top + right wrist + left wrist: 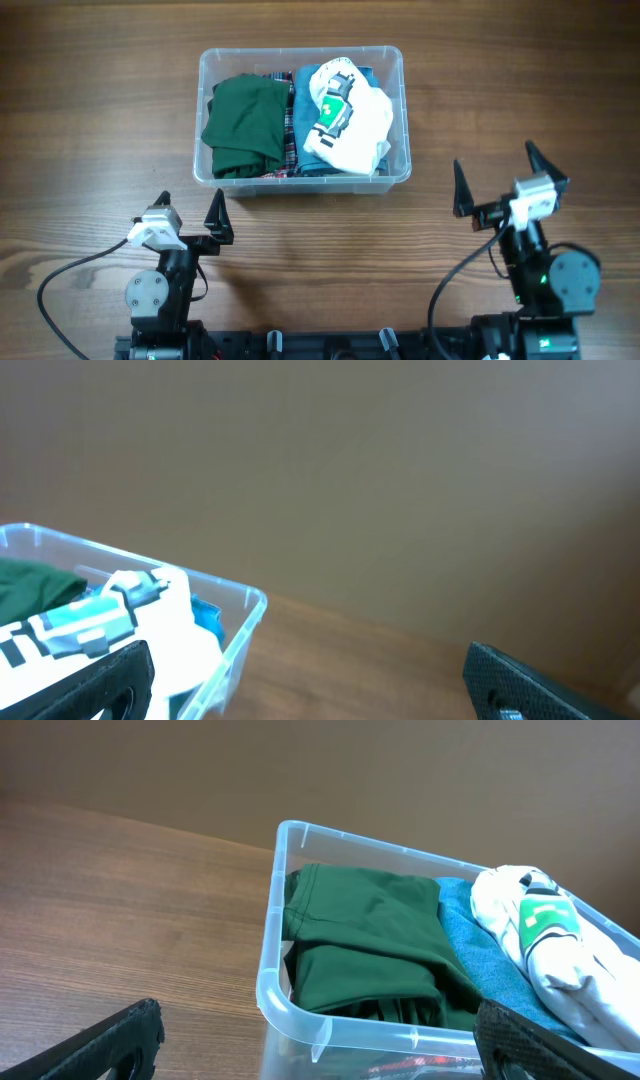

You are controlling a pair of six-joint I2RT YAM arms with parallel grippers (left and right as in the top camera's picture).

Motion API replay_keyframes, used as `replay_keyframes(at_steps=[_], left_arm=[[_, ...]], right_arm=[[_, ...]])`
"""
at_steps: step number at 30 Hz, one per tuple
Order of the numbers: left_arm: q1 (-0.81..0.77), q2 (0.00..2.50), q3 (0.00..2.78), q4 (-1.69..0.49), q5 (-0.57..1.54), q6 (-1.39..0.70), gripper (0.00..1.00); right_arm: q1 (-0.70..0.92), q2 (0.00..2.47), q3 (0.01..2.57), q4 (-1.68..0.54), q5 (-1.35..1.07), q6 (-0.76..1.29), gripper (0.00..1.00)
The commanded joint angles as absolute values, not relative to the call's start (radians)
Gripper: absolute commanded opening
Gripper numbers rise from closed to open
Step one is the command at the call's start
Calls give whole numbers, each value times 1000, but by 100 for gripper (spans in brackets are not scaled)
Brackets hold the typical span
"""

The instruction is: Pack container

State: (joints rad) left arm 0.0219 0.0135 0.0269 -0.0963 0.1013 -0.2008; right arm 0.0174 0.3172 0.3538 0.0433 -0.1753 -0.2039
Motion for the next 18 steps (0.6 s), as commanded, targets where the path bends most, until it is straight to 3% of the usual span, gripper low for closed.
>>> replay_keyframes(at_steps=[1,9,18], left_arm=[[30,7,19,-93,95,-211,100],[30,7,19,-93,95,-211,100],[30,7,19,-93,95,-211,100]], right_arm=[[18,205,231,82,-151,-119,100],[18,137,55,153,-146,-3,100],[18,97,5,48,-145,31,100]])
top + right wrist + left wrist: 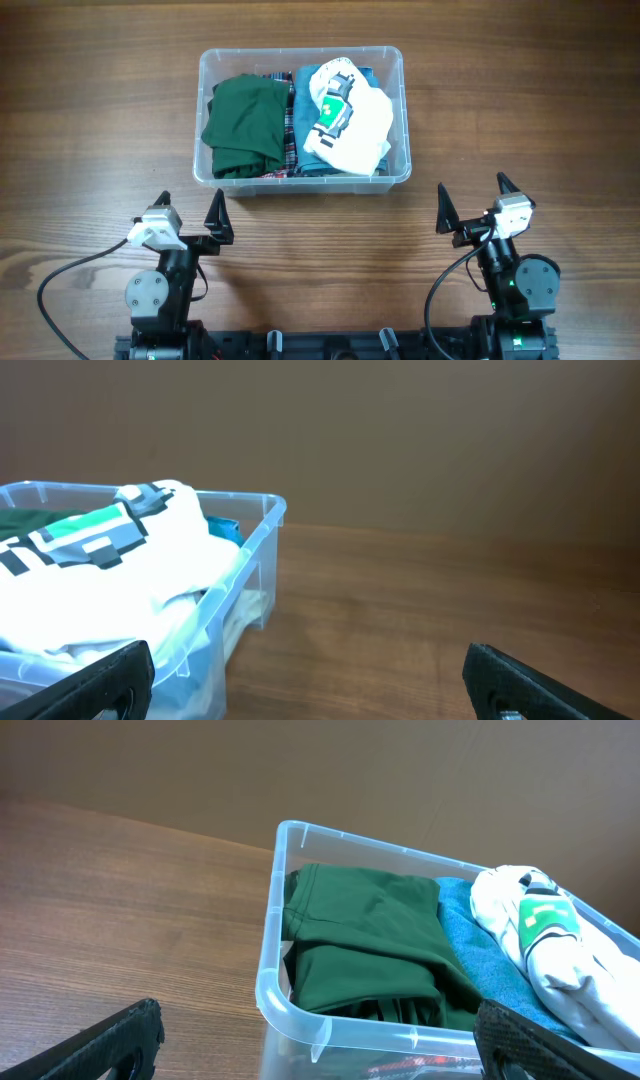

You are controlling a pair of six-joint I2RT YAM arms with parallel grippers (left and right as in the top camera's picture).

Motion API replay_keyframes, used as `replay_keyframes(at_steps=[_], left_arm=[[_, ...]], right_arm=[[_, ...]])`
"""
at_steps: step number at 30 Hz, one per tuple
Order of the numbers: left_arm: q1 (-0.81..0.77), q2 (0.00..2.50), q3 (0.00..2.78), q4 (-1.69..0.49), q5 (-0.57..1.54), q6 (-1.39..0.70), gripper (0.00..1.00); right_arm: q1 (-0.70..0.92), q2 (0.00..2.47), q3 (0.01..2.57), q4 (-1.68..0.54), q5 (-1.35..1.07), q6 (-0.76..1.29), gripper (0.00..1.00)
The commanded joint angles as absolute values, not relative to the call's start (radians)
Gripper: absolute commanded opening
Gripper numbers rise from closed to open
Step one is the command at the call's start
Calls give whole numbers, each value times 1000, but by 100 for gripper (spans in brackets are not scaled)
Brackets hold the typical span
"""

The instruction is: Pack container

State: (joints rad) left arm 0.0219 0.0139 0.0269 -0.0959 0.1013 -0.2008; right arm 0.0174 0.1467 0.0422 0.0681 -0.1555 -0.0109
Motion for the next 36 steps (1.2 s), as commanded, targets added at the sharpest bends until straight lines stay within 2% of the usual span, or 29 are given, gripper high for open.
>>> replay_keyframes(at_steps=[1,7,36], left_arm=[[30,7,19,-93,95,-211,100],[30,7,19,-93,95,-211,100],[30,7,19,-93,95,-211,100]], right_arm=[[18,76,5,12,-146,35,100],[-16,3,5,10,-134,26,100],[-20,14,5,10,-134,29,100]])
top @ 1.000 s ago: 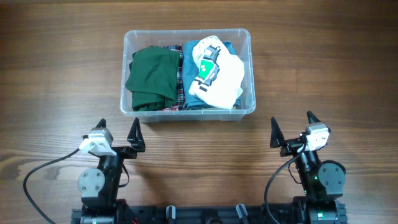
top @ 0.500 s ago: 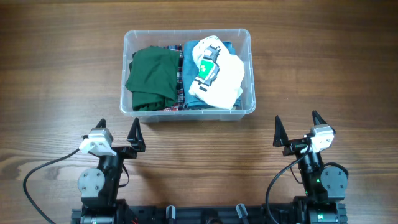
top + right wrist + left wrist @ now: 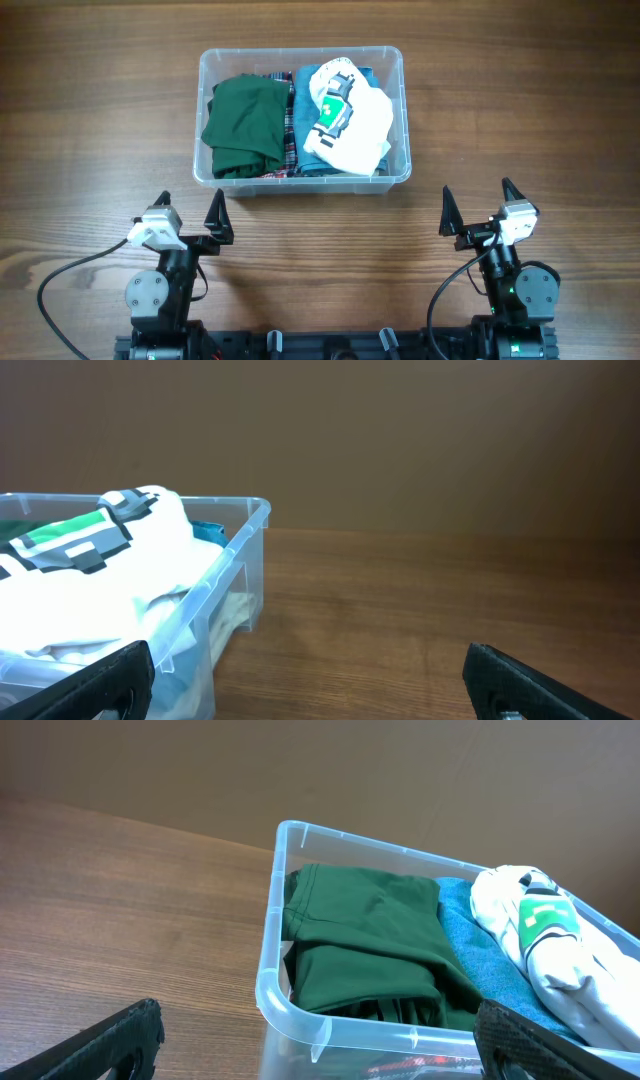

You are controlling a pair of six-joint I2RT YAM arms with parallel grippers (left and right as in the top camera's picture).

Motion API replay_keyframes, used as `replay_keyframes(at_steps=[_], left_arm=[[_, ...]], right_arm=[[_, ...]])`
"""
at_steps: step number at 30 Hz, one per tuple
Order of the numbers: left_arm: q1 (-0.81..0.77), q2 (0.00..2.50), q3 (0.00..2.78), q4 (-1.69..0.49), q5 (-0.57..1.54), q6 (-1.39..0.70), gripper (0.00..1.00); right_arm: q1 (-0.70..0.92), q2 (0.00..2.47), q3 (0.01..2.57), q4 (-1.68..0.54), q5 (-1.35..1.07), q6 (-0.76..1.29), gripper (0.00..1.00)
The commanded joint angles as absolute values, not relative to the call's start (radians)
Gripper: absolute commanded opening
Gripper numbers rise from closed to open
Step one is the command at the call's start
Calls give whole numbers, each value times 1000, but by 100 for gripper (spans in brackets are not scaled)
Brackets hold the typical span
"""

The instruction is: Pack container

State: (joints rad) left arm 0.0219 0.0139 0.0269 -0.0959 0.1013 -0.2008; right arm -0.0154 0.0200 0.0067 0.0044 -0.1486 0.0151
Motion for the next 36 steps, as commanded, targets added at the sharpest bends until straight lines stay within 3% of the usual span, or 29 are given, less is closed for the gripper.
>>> replay_keyframes(at_steps=[1,36], left_arm=[[30,7,19,-93,95,-211,100],[30,7,19,-93,95,-211,100]], right_arm=[[-20,14,5,10,-134,29,100],[-20,14,5,10,-134,28,100]])
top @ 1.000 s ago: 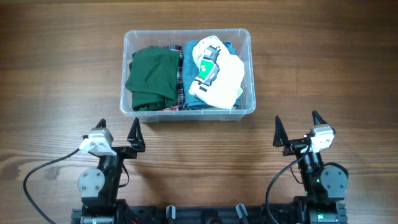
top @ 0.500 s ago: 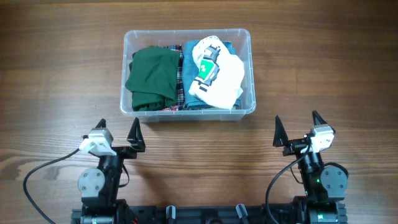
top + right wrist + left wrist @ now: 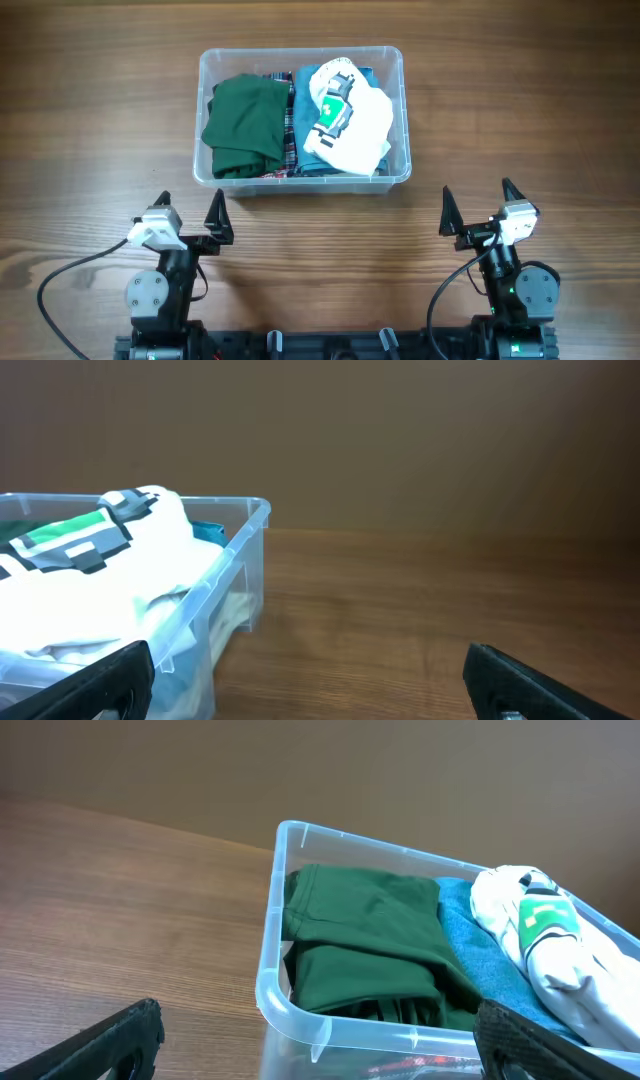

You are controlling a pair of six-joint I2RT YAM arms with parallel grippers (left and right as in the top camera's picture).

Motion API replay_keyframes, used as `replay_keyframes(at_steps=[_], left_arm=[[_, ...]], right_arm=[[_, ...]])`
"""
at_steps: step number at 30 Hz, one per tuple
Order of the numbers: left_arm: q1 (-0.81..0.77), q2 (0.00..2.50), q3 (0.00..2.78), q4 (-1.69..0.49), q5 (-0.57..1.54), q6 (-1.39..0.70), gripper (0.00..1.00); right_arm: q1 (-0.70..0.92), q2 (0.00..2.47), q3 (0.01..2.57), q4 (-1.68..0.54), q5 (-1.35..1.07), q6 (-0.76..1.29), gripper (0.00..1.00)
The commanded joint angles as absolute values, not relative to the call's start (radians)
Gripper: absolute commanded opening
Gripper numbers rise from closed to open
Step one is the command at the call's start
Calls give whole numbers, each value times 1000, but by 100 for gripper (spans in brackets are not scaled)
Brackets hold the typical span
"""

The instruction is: Pack container

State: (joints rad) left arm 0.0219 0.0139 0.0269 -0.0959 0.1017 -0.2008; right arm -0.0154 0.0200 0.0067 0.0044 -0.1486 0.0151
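A clear plastic container (image 3: pixel 402 120) stands at the middle back of the wooden table. Inside lie a folded dark green garment (image 3: pixel 243 124), a white garment with a green and black print (image 3: pixel 348 118), a blue cloth (image 3: pixel 488 965) and a plaid piece (image 3: pixel 290 125). My left gripper (image 3: pixel 190 216) rests open near the front edge, left of the container, holding nothing. Over at the front right, my right gripper (image 3: pixel 478 208) is open too, also with nothing between its fingers.
Bare wooden table (image 3: pixel 100 120) surrounds the container on all sides. Both arm bases sit at the front edge, with a black cable (image 3: pixel 70 270) running from the left one.
The right gripper stood open at the right, further back and tilted upward, while the left rested open at the front. Then the right gripper was lower and closer to the front edge. It shifted slightly after that and has stayed put. The container's contents are unchanged.
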Motion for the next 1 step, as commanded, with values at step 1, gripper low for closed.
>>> replay_keyframes(at_steps=[1], left_arm=[[30,7,19,-93,95,-211,100]], right_arm=[[-20,14,5,10,-134,29,100]])
